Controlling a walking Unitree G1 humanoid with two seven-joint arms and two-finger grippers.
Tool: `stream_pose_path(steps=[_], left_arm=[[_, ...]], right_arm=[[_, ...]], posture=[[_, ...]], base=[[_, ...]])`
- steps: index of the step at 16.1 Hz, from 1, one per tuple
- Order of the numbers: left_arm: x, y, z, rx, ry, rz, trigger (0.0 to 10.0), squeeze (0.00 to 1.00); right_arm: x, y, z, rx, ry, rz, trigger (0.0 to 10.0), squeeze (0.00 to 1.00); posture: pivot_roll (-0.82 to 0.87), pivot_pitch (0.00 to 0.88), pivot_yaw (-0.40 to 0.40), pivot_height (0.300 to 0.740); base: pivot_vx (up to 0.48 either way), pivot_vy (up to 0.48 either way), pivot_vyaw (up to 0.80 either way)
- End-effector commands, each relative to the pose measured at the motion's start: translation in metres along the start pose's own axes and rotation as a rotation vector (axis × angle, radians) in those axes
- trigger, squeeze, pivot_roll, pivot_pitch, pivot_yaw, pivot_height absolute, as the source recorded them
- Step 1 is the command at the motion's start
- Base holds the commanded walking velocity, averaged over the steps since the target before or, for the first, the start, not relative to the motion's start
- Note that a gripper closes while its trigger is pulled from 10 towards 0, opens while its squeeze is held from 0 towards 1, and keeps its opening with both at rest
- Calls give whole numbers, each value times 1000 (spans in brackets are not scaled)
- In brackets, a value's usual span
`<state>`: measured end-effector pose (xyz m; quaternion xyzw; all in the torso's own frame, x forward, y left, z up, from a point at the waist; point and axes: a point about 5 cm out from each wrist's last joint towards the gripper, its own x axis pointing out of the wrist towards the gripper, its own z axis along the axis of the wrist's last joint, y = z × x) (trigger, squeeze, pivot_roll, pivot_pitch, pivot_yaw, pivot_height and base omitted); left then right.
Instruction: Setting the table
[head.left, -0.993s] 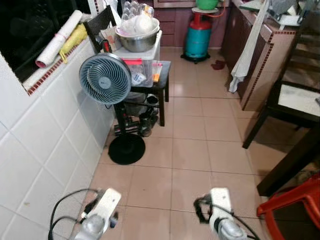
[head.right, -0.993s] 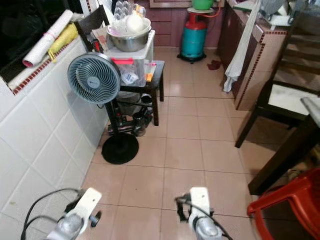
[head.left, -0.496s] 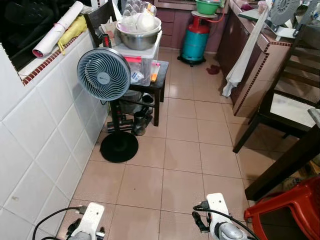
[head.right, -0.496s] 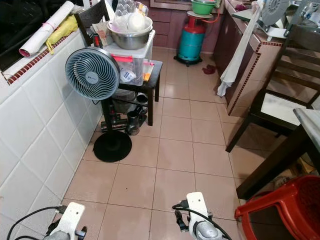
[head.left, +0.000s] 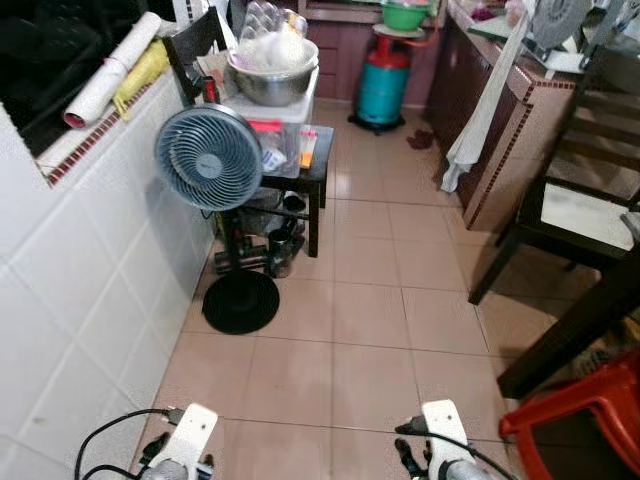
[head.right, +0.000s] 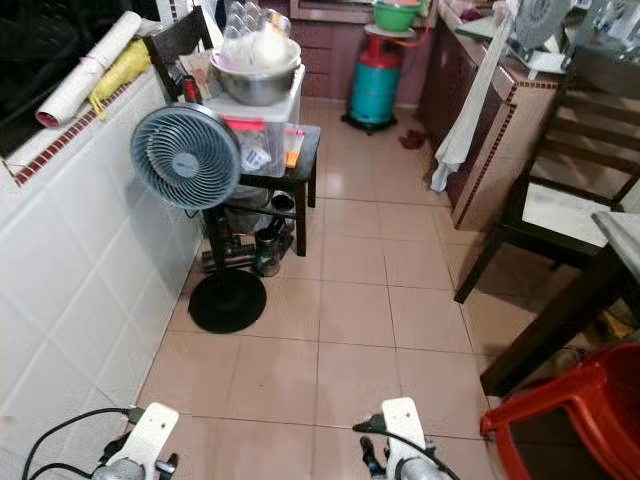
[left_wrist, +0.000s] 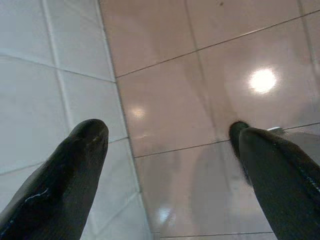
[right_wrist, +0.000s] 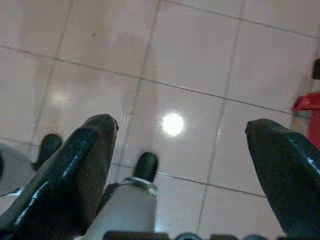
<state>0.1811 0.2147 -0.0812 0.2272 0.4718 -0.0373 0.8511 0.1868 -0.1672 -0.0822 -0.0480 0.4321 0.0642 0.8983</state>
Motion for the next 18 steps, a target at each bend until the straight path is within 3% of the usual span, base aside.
stream_pose_path(steps=[1, 10, 14, 18], left_arm=[[0, 0, 2, 18, 1, -4, 10000, 0], [0, 2, 1, 31, 7, 13, 10000, 0], [0, 9, 0, 63, -1, 17, 10000, 0], [0, 12, 2, 64, -10, 18, 10000, 0]], right_arm=[[-1, -1, -2, -7, 5, -5, 10000, 0], [1, 3, 4, -44, -14, 25, 10000, 0], [1, 4, 3, -24, -20, 31, 10000, 0], [1, 1, 7, -18, -36, 29, 10000, 0]], posture=[[49, 0, -39, 740], [44, 0, -27, 740], [32, 0, -20, 740], [25, 0, -16, 740]], base=[[0, 307, 0], [0, 320, 0], [0, 0, 0], [0, 0, 583]])
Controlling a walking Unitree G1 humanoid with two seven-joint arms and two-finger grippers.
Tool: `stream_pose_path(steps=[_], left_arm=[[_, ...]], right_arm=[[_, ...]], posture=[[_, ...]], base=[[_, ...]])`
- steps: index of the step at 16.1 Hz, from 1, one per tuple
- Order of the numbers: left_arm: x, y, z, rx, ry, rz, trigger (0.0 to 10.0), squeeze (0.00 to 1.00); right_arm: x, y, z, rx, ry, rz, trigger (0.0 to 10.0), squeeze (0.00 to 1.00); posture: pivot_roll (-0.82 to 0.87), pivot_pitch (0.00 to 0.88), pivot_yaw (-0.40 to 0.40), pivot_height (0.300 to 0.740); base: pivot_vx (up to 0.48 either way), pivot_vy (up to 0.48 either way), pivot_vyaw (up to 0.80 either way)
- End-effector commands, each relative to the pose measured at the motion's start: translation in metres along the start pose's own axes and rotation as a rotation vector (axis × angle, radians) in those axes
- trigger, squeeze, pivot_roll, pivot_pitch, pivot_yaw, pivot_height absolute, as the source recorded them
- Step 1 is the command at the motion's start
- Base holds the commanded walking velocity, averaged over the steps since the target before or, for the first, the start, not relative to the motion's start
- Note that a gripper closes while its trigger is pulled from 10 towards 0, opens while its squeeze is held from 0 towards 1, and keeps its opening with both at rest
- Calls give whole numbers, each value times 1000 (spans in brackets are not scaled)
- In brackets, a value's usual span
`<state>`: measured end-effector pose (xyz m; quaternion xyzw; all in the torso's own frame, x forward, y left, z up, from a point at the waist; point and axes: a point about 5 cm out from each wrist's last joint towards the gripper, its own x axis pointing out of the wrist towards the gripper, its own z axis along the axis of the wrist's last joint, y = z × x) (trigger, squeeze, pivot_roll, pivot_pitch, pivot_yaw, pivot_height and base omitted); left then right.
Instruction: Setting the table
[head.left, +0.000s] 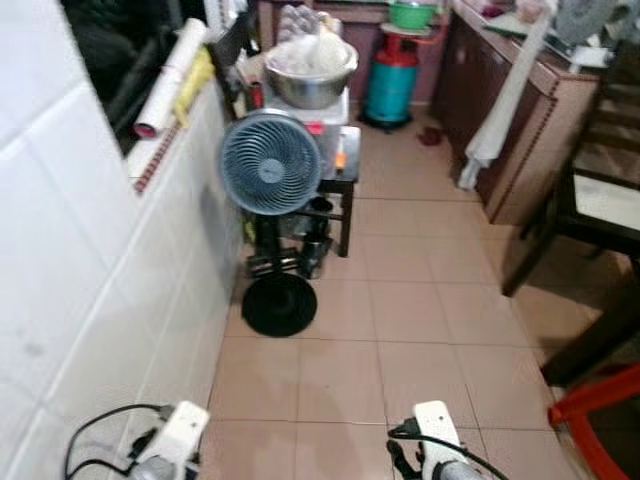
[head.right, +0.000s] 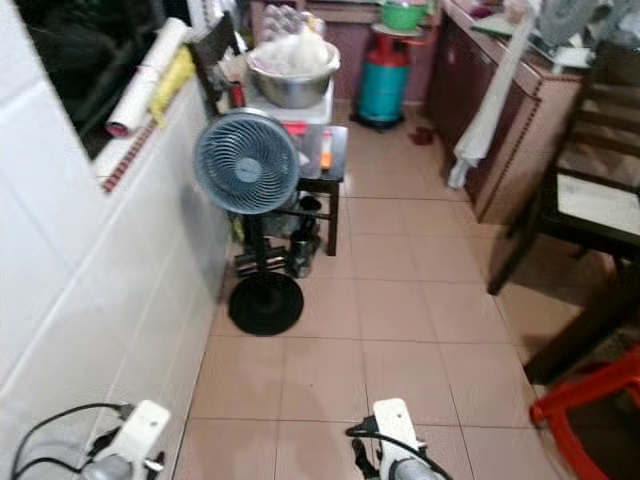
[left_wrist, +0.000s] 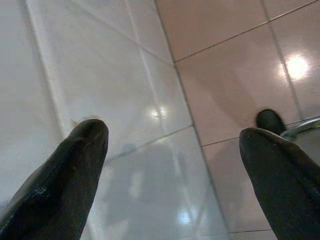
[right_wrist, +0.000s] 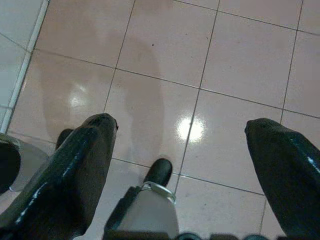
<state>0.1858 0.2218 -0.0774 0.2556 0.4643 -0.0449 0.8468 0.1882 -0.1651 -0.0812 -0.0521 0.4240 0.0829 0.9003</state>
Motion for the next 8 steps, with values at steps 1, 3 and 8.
stream_pose_path(steps=[1, 3, 8], left_arm=[[0, 3, -1, 6, 0, 1, 10000, 0], [0, 3, -1, -18, 3, 0, 10000, 0], [0, 0, 1, -59, 1, -19, 10000, 0]], right_arm=[[1, -1, 6, 9, -22, 2, 10000, 0], [1, 1, 7, 23, -28, 13, 10000, 0], [2, 3, 8, 31, -31, 1, 10000, 0]], posture=[[25, 0, -16, 740], [23, 0, -15, 740], [26, 0, -8, 740]], base=[[0, 0, 688], [0, 0, 641], [0, 0, 449]])
